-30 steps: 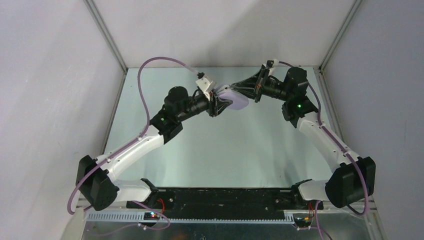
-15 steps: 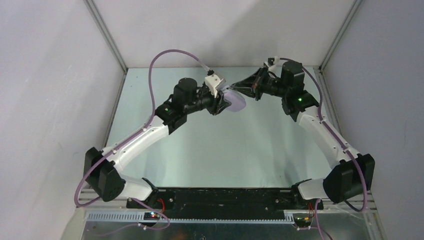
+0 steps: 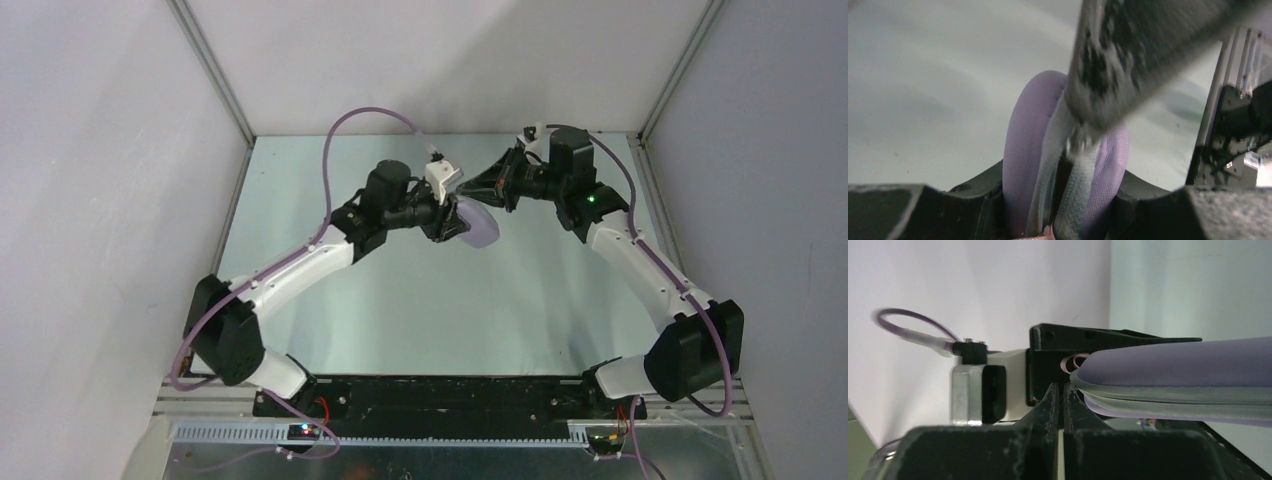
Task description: Put away the umbrella
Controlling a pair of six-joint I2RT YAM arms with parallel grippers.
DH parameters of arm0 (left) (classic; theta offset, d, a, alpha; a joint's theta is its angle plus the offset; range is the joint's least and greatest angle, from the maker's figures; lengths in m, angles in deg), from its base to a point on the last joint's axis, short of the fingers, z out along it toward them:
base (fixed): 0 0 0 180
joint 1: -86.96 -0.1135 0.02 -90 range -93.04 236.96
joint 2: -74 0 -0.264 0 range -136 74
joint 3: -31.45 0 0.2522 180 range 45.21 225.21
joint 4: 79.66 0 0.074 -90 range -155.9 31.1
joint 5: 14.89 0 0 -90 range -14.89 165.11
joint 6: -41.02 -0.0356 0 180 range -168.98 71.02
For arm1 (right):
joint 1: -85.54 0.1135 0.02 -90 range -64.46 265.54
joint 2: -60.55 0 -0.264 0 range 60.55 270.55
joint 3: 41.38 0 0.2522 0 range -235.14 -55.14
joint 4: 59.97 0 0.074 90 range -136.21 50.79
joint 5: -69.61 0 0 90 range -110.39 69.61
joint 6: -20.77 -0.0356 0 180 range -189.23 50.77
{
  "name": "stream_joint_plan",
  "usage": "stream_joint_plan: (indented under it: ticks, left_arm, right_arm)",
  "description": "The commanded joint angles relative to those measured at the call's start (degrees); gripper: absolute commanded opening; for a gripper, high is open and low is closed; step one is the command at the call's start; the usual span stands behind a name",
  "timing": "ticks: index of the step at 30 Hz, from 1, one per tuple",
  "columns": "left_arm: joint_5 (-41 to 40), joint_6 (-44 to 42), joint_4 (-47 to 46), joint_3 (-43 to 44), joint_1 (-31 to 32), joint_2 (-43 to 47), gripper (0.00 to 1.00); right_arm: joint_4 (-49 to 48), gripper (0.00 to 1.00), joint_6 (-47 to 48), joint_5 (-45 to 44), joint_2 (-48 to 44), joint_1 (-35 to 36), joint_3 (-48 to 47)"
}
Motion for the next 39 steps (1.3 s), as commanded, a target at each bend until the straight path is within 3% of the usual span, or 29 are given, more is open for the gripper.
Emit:
stream_joint_plan:
  ticks: [1,6,11,16,17,19,23,28,31,39]
  left_arm:
    - [-0.47,-6.24,27.64,6.31,1.96,-8.0,0.02]
    - [-4.05,-11.32,42.66,17.73,2.6,-12.81,0.04]
    - [-6.16,-13.42,45.85,19.95,3.0,-13.5,0.07]
    - [0.87,-8.06,31.84,9.53,0.59,-5.22,0.69]
    - [3.79,-4.89,25.76,5.25,-0.09,-2.23,0.88]
    - [8.49,1.62,14.62,-2.07,-2.73,1.99,0.98]
    - [14.71,15.8,-10.34,-16.08,-7.8,9.58,1.0]
    - [13.89,23.56,-35.87,-28.88,-9.98,15.97,1.0]
    - [12.52,25.12,-43.44,-31.7,-10.44,17.67,1.0]
    - [18.25,29.91,-55.8,-28.68,-10.79,12.03,1.0]
  right_arm:
    - [-1.27,0.0,7.81,5.16,-4.45,5.67,-5.16]
    - [5.98,0.0,12.59,3.93,-1.19,8.59,-5.16]
    - [3.93,0.0,11.23,4.85,0.44,9.3,-4.79]
    - [-2.64,0.0,4.75,4.68,-2.81,3.75,4.07]
    - [-6.35,0.0,3.46,4.75,-4.12,3.17,7.17]
    - [-11.19,0.0,-0.9,5.31,-5.33,1.97,10.29]
    - [-17.82,0.0,-6.61,5.33,-6.34,1.58,11.93]
    - [-32.53,0.0,-17.79,4.1,-5.84,1.44,11.7]
    - [-37.26,0.0,-23.74,4.32,-5.05,1.74,9.91]
    - [-36.8,0.0,-26.6,4.34,-4.47,3.31,5.02]
